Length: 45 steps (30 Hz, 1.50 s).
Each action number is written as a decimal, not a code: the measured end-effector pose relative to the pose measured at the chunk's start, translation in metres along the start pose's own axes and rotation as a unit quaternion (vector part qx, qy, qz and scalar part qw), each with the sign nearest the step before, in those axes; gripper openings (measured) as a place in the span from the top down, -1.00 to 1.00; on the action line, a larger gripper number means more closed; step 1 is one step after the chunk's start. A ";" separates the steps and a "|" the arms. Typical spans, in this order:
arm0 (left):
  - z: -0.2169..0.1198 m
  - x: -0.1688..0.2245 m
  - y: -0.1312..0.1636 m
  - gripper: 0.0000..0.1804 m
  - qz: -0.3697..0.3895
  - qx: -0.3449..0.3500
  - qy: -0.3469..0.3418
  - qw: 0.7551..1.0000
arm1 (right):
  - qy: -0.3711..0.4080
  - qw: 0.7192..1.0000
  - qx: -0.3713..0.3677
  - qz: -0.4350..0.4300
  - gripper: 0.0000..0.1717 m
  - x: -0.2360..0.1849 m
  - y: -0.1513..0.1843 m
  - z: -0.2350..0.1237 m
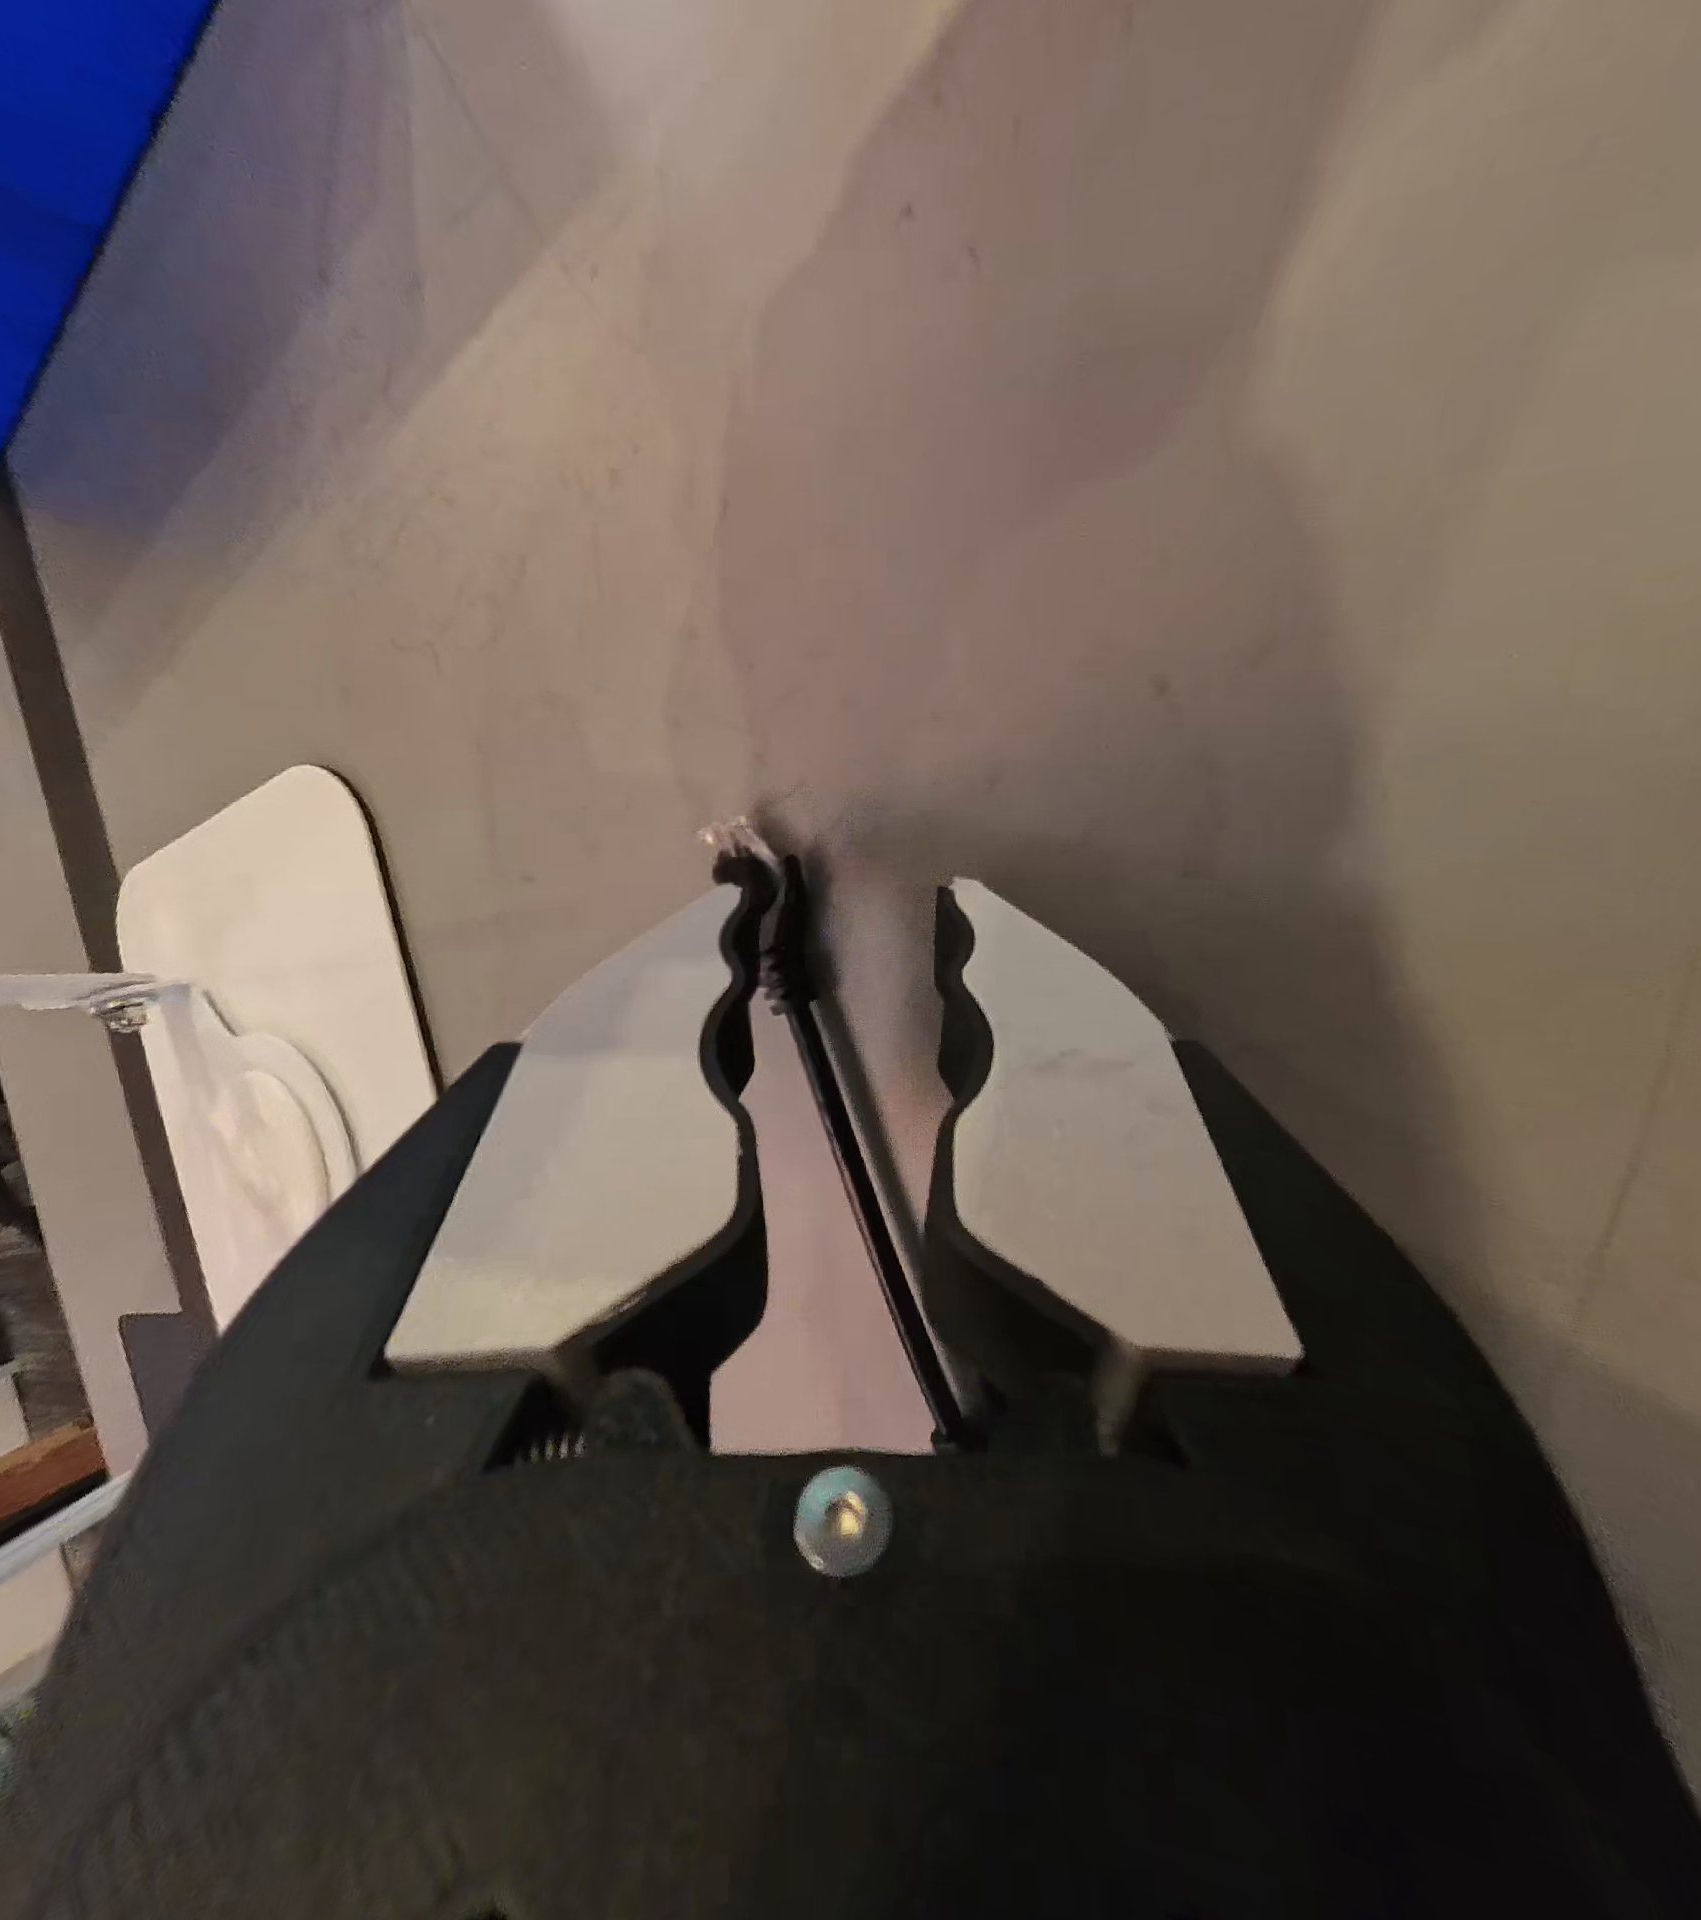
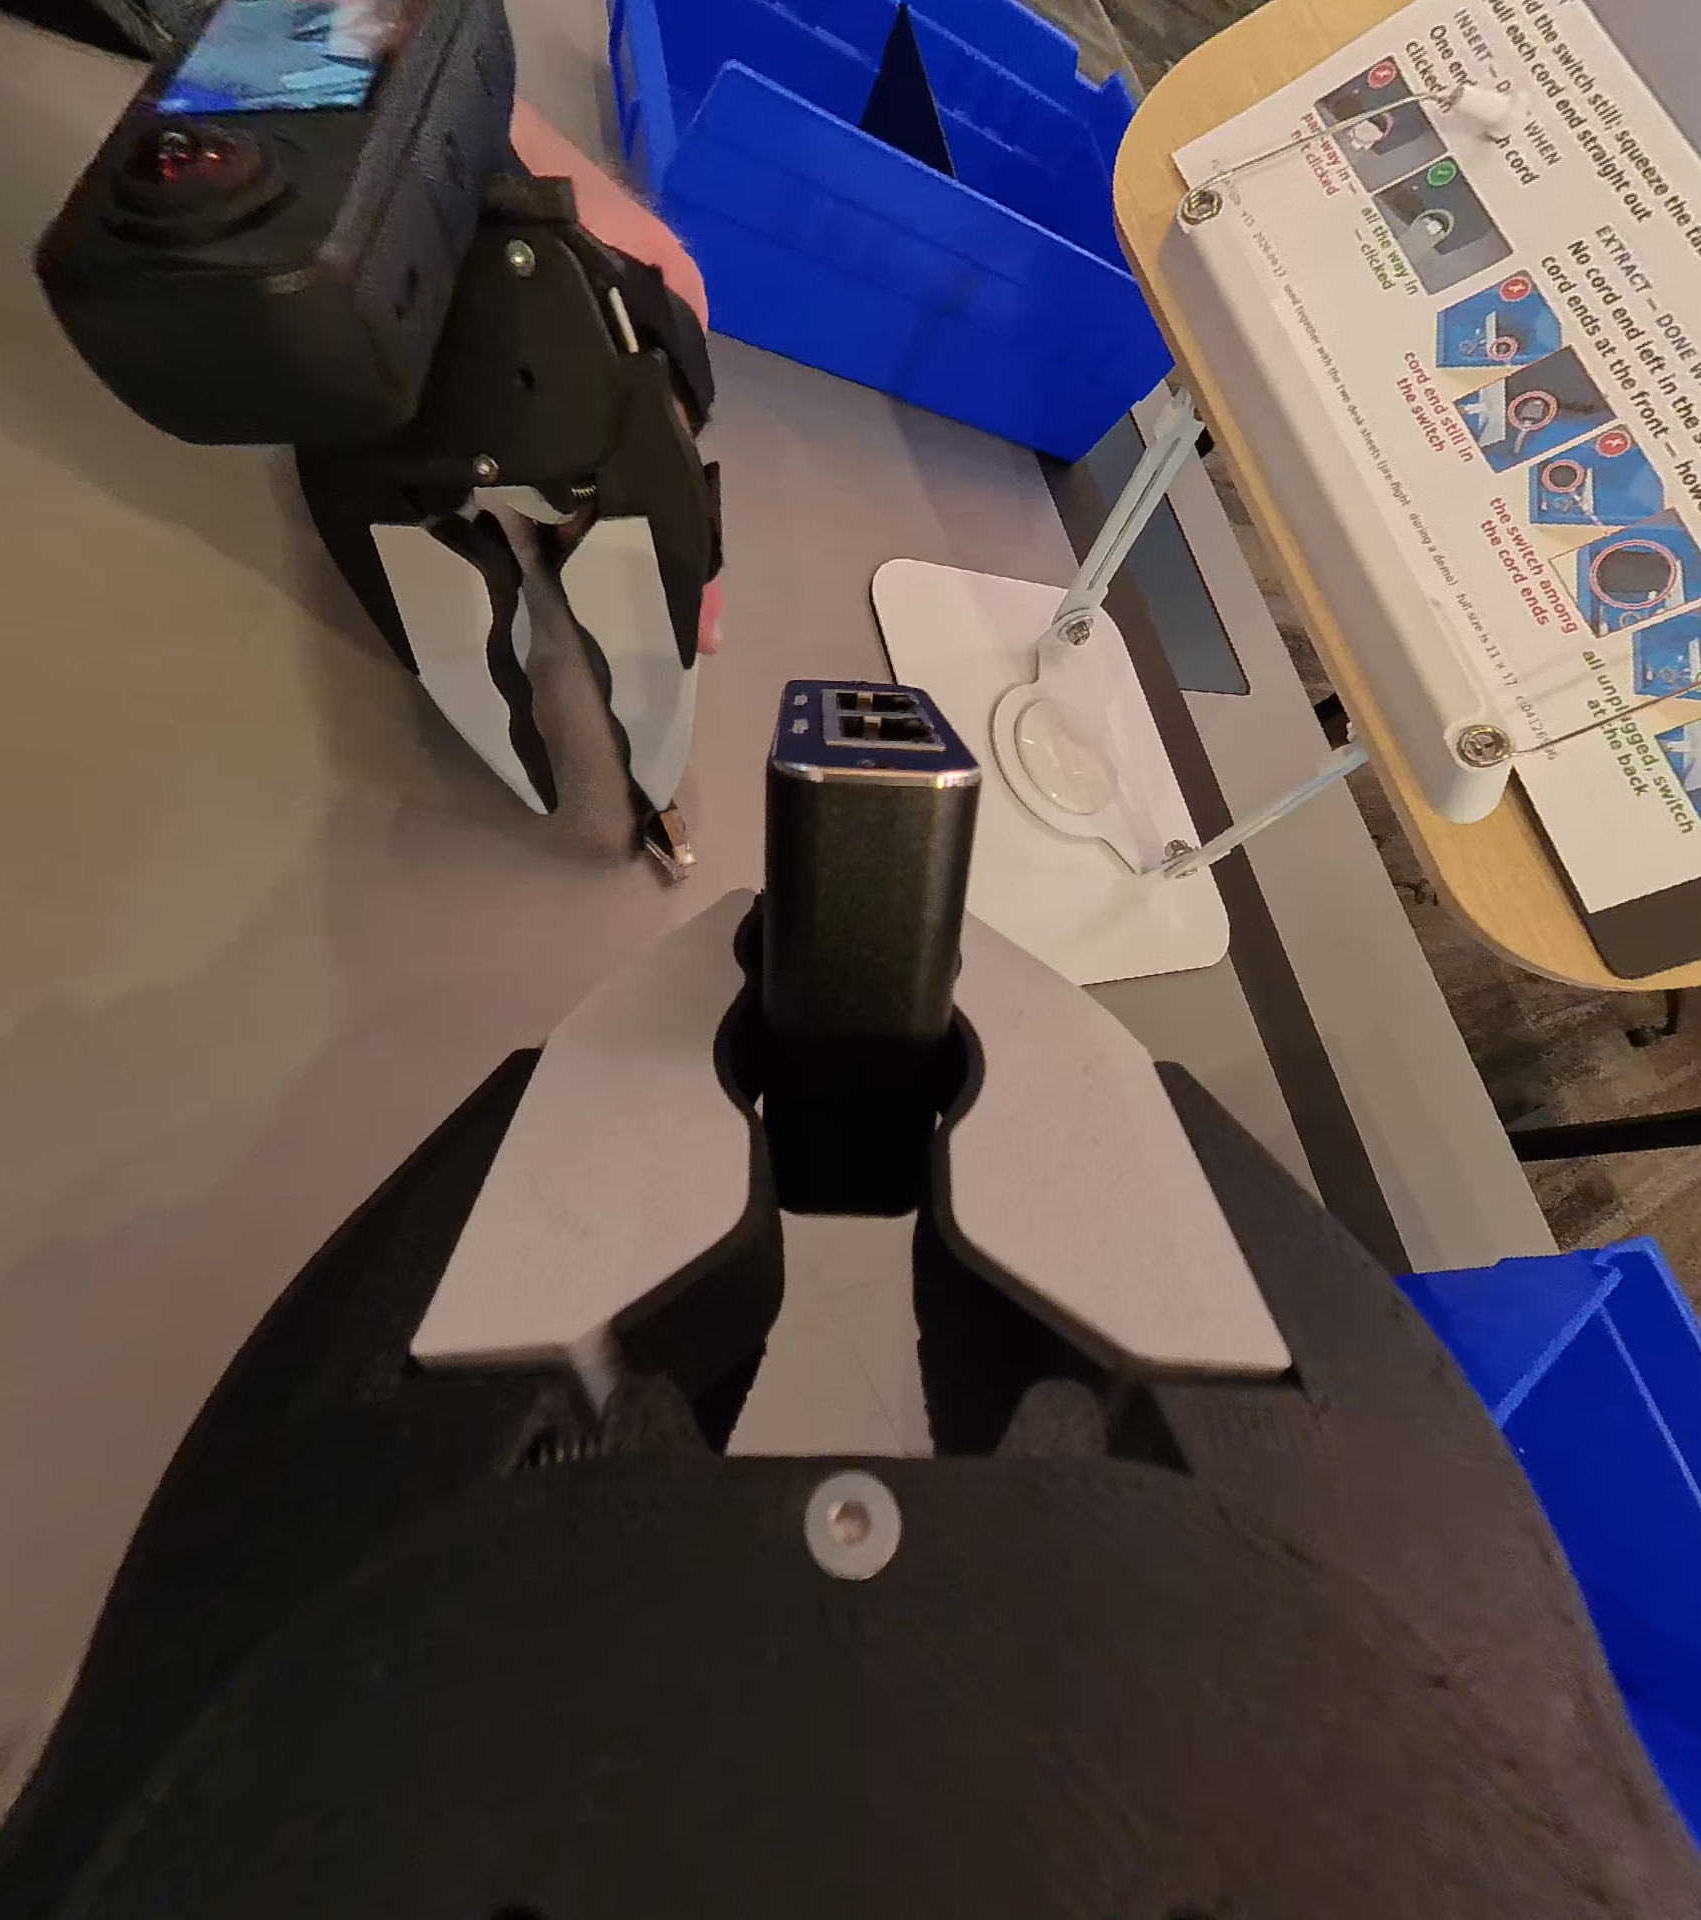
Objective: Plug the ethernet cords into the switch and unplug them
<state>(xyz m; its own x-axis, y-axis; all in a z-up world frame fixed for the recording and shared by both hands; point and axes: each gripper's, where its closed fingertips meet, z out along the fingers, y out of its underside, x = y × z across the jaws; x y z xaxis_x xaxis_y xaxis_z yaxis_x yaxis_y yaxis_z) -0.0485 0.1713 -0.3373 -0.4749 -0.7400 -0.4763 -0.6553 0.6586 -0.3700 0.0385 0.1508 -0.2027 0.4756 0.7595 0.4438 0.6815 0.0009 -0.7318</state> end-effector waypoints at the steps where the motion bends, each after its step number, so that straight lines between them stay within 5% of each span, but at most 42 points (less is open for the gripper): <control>1: 0.001 0.004 0.001 0.70 0.004 -0.001 0.005 1.000 | 0.000 1.000 0.001 0.001 0.69 0.001 0.000 0.000; 13: -0.013 -0.016 0.010 0.62 -0.037 -0.008 -0.020 0.999 | 0.001 1.000 0.003 0.004 0.69 0.003 0.003 -0.002; 24: -0.093 -0.003 0.100 0.60 -0.192 -0.059 0.018 0.979 | -0.011 1.000 0.008 0.013 0.69 0.000 0.004 0.001; 32: -0.064 0.024 0.107 0.60 -0.195 -0.095 0.061 0.974 | -0.016 1.000 0.003 0.003 0.69 -0.006 -0.002 0.003; 38: -0.055 0.027 0.108 0.80 -0.220 -0.098 0.082 0.967 | -0.015 1.000 0.005 0.002 0.69 -0.005 -0.002 0.001; 45: -0.051 0.020 0.101 0.87 -0.243 -0.080 0.055 0.965 | -0.019 1.000 0.005 0.007 0.69 -0.005 0.002 0.002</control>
<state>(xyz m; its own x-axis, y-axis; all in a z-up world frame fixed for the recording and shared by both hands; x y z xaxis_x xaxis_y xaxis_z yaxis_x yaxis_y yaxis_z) -0.1547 0.2156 -0.3434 -0.1433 -0.9720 -0.1861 -0.8942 0.2077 -0.3966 0.0370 0.1484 -0.2074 0.4638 0.7835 0.4135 0.6688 -0.0036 -0.7434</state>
